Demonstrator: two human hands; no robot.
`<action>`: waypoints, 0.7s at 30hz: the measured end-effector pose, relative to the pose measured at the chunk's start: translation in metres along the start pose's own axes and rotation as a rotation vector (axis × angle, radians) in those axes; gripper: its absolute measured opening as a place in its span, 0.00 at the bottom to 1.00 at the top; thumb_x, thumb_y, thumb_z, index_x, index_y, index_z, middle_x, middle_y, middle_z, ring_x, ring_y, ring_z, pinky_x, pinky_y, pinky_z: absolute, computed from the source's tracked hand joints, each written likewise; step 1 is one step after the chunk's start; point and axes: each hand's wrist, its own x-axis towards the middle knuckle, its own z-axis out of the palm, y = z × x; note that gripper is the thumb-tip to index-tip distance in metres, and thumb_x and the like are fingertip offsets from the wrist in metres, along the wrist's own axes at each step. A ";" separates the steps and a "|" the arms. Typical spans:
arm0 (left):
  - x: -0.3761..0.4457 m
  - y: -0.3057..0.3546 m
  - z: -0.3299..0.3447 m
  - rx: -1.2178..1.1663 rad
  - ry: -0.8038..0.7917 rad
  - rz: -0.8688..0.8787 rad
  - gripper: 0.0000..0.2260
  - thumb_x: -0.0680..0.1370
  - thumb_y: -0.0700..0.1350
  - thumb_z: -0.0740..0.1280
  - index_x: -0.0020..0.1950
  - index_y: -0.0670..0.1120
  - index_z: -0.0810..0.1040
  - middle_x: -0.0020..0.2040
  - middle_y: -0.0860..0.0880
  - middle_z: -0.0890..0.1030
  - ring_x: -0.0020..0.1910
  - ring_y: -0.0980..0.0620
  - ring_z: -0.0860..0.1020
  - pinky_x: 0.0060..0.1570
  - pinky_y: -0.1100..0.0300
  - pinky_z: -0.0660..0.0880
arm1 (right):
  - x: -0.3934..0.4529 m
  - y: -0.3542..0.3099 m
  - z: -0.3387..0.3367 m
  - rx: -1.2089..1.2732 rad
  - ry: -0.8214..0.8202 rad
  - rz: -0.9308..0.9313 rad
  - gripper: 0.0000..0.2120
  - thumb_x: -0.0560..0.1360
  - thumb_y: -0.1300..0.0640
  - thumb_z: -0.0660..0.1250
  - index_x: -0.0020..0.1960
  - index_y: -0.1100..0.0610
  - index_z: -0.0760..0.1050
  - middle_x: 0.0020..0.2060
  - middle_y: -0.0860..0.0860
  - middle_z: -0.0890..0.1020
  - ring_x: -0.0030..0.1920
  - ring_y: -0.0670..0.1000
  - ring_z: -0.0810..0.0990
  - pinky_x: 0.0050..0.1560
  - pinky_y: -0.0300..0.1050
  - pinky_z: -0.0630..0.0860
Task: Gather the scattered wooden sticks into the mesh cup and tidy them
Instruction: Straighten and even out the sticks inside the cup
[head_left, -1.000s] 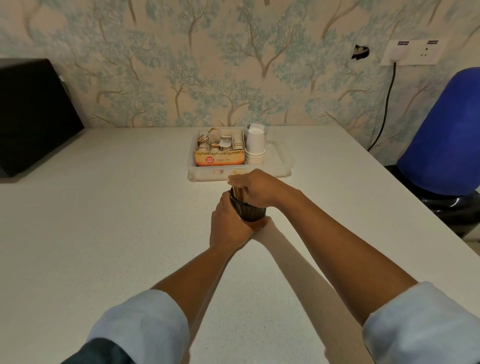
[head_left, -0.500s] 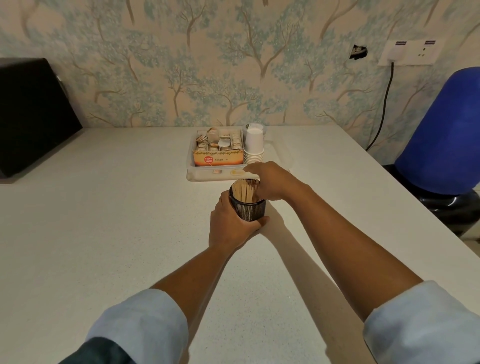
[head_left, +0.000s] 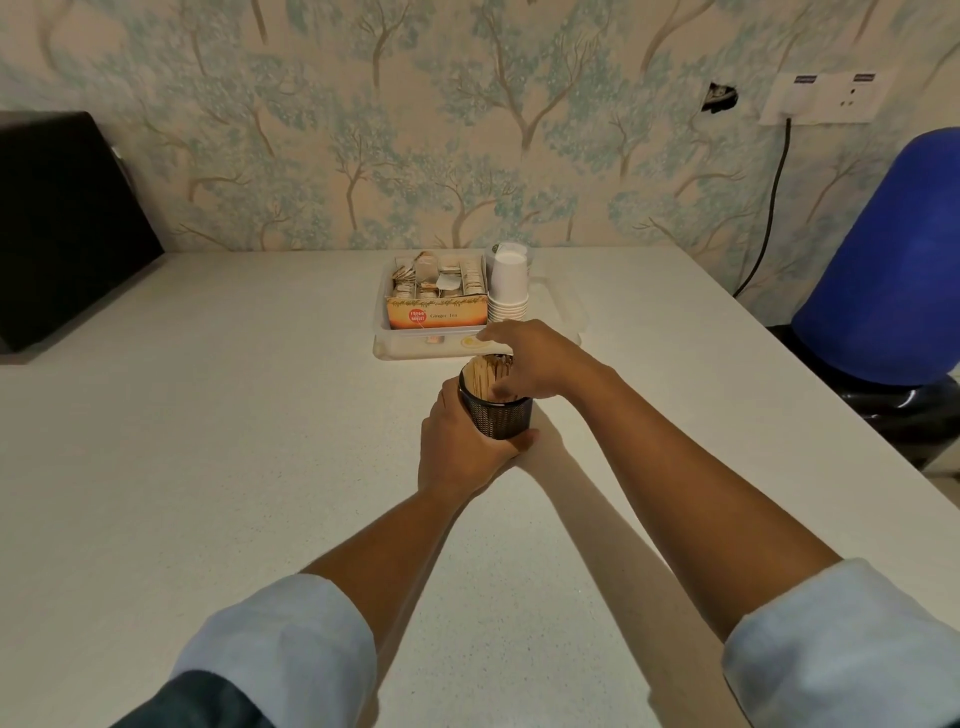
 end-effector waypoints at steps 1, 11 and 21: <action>0.000 0.000 0.000 -0.012 0.002 -0.001 0.53 0.55 0.76 0.72 0.74 0.55 0.60 0.68 0.53 0.75 0.65 0.50 0.76 0.63 0.50 0.78 | 0.000 -0.001 0.003 -0.012 0.030 0.004 0.39 0.68 0.52 0.77 0.75 0.50 0.65 0.72 0.50 0.69 0.69 0.53 0.70 0.60 0.48 0.73; -0.002 0.000 -0.002 -0.027 0.018 0.022 0.52 0.55 0.75 0.73 0.72 0.53 0.62 0.66 0.53 0.76 0.63 0.50 0.76 0.61 0.50 0.78 | -0.003 0.005 -0.004 -0.048 0.112 0.043 0.38 0.67 0.48 0.78 0.73 0.48 0.67 0.70 0.48 0.72 0.68 0.53 0.70 0.61 0.50 0.71; 0.001 0.000 0.001 0.021 0.009 0.014 0.53 0.56 0.76 0.71 0.74 0.53 0.61 0.69 0.52 0.74 0.67 0.49 0.74 0.64 0.53 0.76 | -0.004 0.005 -0.018 -0.221 0.017 0.150 0.30 0.68 0.54 0.75 0.68 0.50 0.72 0.60 0.50 0.78 0.58 0.53 0.77 0.48 0.46 0.76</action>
